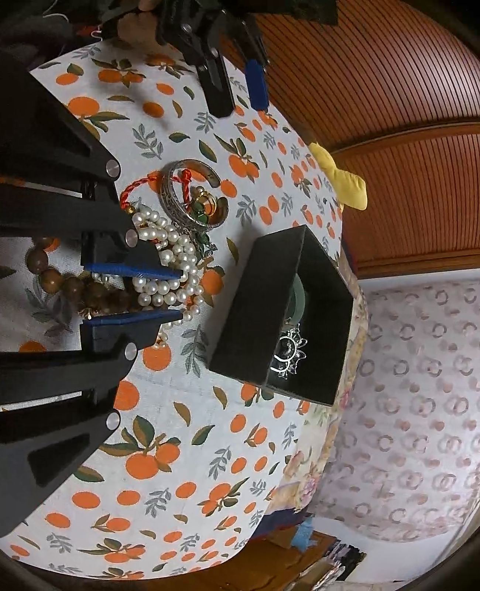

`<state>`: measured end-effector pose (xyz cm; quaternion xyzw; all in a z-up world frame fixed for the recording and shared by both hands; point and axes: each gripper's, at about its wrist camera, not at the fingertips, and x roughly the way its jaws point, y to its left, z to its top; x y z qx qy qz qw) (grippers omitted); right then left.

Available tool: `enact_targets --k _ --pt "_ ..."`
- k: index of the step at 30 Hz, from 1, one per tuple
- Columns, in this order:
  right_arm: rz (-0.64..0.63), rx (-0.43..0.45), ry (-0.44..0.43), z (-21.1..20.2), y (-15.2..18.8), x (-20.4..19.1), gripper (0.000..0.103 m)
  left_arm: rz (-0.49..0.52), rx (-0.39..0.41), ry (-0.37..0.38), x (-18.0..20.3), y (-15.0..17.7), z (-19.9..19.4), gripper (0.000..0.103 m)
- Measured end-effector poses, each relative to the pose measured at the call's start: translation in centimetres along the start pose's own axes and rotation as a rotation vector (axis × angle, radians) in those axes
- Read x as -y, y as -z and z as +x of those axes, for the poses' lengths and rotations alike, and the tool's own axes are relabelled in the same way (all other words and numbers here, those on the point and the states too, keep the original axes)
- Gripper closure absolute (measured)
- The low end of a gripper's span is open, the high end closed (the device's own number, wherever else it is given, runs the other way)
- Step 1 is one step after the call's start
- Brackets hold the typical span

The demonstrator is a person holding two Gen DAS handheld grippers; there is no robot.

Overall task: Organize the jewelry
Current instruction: 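Close the right tool on the pearl necklace, then lift the pearl necklace with the right tool while the left tool grasps the silver bangle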

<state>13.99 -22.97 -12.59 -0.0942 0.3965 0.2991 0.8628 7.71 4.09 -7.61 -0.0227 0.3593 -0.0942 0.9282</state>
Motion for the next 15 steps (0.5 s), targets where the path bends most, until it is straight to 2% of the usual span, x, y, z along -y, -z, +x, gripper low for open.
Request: enact_targets --k 9,12,13,14,15 --pt "-0.048 -0.052 0.005 1.0 -0.8 -0.6 0.085 -0.015 0.027 0.01 0.4 1.5 -2.1 0.02" --pt "-0.047 -0.048 -0.009 1.0 -1.0 -0.5 0.088 -0.017 0.027 0.005 0.4 1.6 -2.2 0.02" --pt "-0.057 -0.039 -0.007 0.8 -0.9 -0.6 0.09 -0.016 0.028 0.005 0.3 1.7 -2.2 0.02" --pt "-0.06 -0.026 -0.006 0.6 -0.9 -0.6 0.096 -0.015 0.028 0.004 0.3 1.7 -2.2 0.02" --pt "-0.054 0.001 -0.01 0.1 -0.9 -0.6 0.096 -0.015 0.025 0.005 0.3 1.7 -2.2 0.02"
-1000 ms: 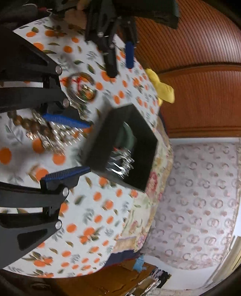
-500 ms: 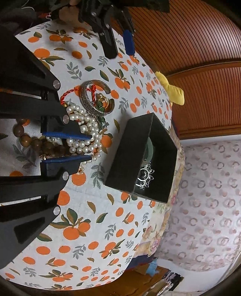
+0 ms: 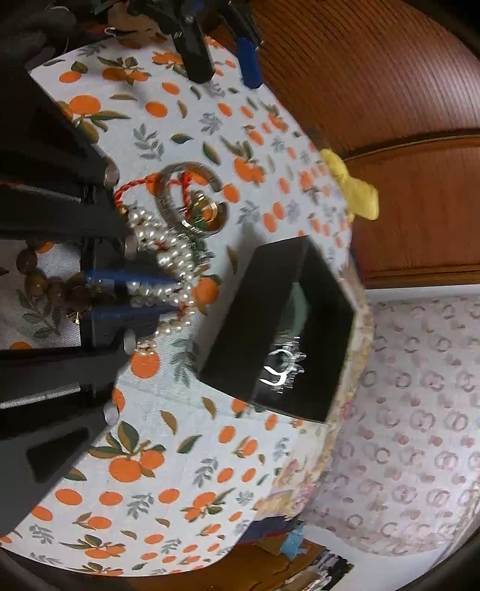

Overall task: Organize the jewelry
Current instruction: 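Lift the pearl necklace with the right tool while the left tool grasps the silver bangle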

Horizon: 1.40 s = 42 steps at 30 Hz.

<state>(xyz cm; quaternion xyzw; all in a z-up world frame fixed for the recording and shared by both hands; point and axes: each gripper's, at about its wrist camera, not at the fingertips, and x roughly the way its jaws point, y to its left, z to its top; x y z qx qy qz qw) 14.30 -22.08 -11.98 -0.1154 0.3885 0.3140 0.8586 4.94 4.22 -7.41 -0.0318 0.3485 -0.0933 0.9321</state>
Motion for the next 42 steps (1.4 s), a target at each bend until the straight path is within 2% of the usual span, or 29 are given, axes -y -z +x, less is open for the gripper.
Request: enact_targets --k 11,16,18,20,21,26,29,32,37,39,40,42 --pt "0.003 0.168 0.034 -6.1 -1.1 0.9 0.096 0.034 -0.038 0.018 1.7 -0.2 1.5 0.02" --pt "0.0 0.212 0.07 -8.0 -1.9 1.6 0.096 0.064 -0.057 0.046 2.9 -0.6 2.5 0.02" --pt "0.004 0.226 0.087 -8.7 -1.9 2.1 0.096 0.078 -0.07 0.061 3.3 -0.7 3.1 0.025" --pt "0.007 0.233 0.101 -9.2 -1.9 2.7 0.096 0.096 -0.091 0.074 3.9 -0.7 3.8 0.037" --pt "0.009 0.236 0.107 -9.5 -1.9 2.9 0.096 0.104 -0.097 0.08 4.2 -0.7 4.1 0.039" --pt "0.017 0.243 0.118 -10.0 -1.6 3.5 0.096 0.152 -0.12 0.098 5.5 -0.8 5.2 0.066" --pt "0.014 0.242 0.121 -10.0 -1.6 3.5 0.096 0.17 -0.127 0.105 6.1 -1.1 5.7 0.075" --pt "0.014 0.242 0.12 -10.1 -1.6 3.6 0.096 0.197 -0.134 0.109 6.7 -1.3 6.2 0.079" --pt "0.014 0.243 0.12 -10.1 -1.6 3.5 0.096 0.242 -0.164 0.099 7.5 -1.4 7.3 0.079" --pt "0.013 0.245 0.12 -10.2 -1.6 3.4 0.096 0.257 -0.168 0.087 7.7 -1.4 7.5 0.085" --pt "0.012 0.246 0.119 -10.2 -1.6 3.5 0.096 0.262 -0.166 0.077 7.7 -1.4 7.6 0.093" --pt "0.008 0.252 0.117 -10.5 -1.7 3.5 0.096 0.258 -0.165 0.09 7.5 -1.5 7.4 0.099"
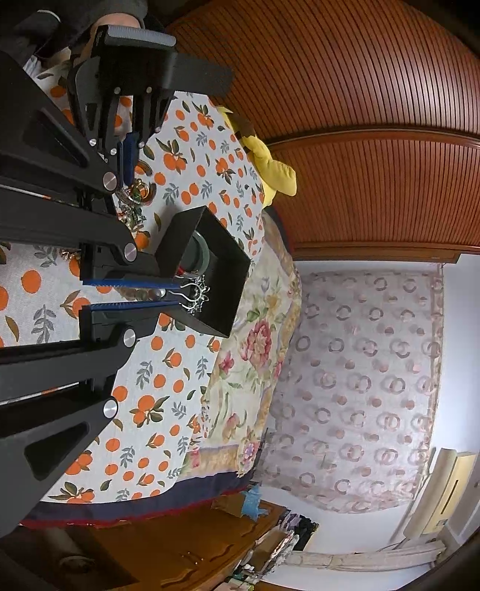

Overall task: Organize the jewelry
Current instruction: 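Lift the pearl necklace with the right tool while the left tool grasps the silver bangle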

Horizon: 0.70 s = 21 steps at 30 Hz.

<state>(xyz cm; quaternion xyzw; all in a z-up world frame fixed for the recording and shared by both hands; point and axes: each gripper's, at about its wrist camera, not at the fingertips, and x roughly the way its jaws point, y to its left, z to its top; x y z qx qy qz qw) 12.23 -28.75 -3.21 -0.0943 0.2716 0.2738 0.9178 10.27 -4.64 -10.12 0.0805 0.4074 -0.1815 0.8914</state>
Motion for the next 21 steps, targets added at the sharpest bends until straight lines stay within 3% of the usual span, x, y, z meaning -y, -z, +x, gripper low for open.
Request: enact_targets --k 11,21 --pt "-0.028 0.05 0.004 -1.5 -2.1 -0.7 0.096 -0.066 0.099 0.046 -1.3 -1.4 -4.2 0.099" --pt "-0.057 0.118 0.017 -3.5 -5.1 -1.3 0.096 -0.107 0.169 0.022 -2.8 -2.5 -6.7 0.099"
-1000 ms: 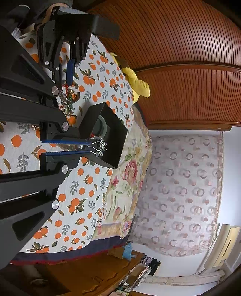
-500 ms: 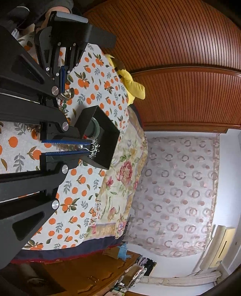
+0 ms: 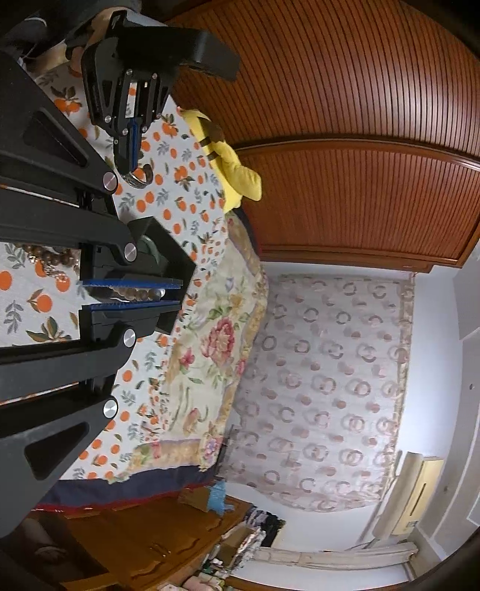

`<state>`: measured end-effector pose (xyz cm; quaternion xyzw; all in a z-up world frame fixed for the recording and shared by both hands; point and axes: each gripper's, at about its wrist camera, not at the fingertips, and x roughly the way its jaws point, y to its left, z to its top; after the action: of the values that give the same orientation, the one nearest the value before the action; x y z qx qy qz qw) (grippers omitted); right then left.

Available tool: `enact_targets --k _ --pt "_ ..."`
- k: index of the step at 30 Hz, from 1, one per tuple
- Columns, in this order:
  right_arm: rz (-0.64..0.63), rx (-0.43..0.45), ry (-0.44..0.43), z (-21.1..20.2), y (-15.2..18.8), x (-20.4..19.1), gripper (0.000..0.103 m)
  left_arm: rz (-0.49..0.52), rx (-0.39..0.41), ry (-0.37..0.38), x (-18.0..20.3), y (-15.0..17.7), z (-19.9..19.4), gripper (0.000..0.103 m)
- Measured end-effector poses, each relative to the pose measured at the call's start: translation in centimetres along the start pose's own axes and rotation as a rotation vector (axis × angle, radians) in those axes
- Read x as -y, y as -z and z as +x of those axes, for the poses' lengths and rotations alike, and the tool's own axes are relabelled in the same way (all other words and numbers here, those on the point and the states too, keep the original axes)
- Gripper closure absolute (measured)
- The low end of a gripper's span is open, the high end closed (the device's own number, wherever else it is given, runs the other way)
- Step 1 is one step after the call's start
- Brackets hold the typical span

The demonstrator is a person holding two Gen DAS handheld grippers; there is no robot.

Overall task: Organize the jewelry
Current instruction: 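Lift the pearl necklace with the right tool while the left tool grasps the silver bangle, then lower the pearls and silver bangle into the black box, opening both tools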

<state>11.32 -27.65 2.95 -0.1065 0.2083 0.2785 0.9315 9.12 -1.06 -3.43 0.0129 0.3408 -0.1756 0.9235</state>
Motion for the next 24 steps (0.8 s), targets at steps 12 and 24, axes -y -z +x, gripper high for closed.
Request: enact_targets --k 12,24 --pt "-0.035 0.047 0.007 -0.5 -3.0 -0.5 0.096 -0.005 0.03 -0.013 -0.9 -1.3 -0.7 0.099" --pt "-0.057 0.107 0.004 0.3 -7.1 0.5 0.096 -0.011 0.04 -0.014 -1.5 -4.0 1.0 0.099"
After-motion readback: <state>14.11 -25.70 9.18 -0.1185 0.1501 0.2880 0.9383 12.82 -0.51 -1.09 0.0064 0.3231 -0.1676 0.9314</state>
